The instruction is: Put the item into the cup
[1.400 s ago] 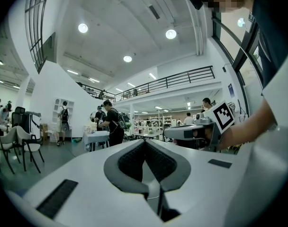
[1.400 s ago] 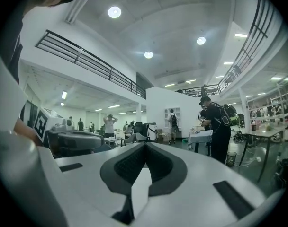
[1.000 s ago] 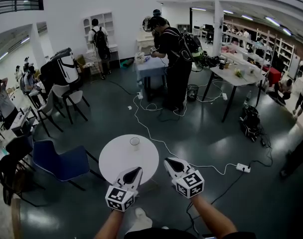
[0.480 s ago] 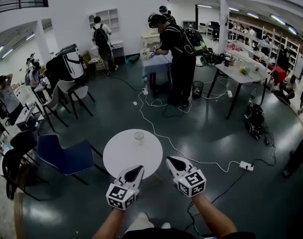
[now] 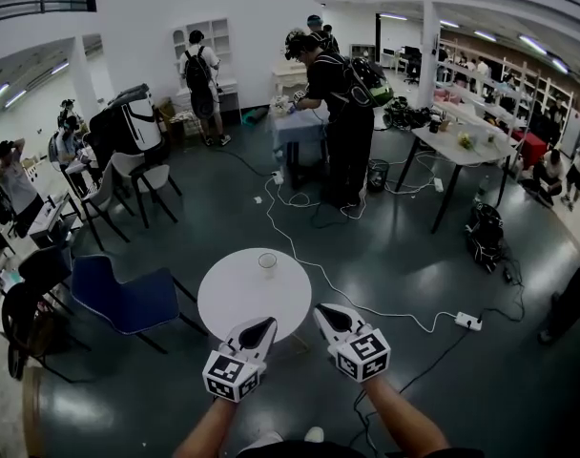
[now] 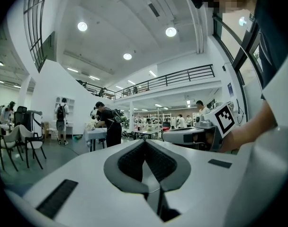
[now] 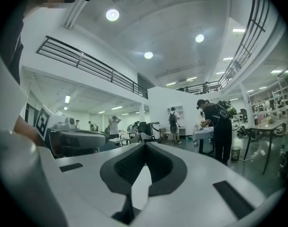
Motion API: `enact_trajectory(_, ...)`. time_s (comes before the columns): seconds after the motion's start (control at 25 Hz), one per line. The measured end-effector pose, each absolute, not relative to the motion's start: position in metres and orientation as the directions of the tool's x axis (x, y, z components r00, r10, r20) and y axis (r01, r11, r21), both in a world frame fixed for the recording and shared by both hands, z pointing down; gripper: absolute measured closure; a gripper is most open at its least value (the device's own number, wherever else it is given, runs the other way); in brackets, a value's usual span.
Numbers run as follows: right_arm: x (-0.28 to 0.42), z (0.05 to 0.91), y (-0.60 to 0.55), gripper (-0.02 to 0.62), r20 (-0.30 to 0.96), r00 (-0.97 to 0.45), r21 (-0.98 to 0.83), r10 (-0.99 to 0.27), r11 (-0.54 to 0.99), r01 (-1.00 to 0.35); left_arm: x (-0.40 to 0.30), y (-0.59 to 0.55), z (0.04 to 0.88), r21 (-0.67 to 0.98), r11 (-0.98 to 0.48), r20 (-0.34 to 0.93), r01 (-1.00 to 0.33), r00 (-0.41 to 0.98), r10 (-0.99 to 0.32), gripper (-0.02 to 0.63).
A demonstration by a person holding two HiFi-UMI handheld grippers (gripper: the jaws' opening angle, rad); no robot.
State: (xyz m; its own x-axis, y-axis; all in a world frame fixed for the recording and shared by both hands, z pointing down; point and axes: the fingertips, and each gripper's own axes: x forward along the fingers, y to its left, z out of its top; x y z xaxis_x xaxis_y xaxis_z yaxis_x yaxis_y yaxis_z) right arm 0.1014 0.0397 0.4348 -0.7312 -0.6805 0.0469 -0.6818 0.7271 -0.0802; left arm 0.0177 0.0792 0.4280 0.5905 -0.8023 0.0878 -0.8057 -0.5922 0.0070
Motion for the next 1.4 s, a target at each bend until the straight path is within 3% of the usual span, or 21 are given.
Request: enact_trajectory(1.4,0.046,0.409,0.09,0.578,0.045,-0.719,-0.037,-0.693,0.718,-0.695,-0.043,0.126,0.417,0.004,-0.6,0.077,-0.8,0.599,-0.797,0.591)
